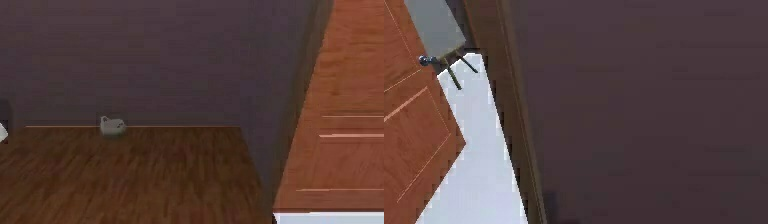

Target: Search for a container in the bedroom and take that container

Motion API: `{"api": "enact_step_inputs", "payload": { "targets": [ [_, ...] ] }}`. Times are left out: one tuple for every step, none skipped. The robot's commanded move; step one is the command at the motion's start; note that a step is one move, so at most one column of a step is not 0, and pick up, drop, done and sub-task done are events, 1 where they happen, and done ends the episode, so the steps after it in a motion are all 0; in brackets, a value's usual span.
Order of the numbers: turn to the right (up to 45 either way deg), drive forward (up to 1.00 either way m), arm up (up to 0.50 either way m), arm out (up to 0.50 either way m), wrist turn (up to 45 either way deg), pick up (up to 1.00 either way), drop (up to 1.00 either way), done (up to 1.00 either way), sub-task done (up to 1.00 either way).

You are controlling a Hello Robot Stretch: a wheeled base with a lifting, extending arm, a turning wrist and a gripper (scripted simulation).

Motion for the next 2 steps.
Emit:
{"api": "enact_step_inputs", "payload": {
  "targets": [
    [0.0, 0.35, 0.00, 0.00, 0.0, 0.00, 0.00, 0.00, 0.00],
    [45.0, 0.00, 0.00, 0.00, 0.0, 0.00, 0.00, 0.00, 0.00]
  ]
}}
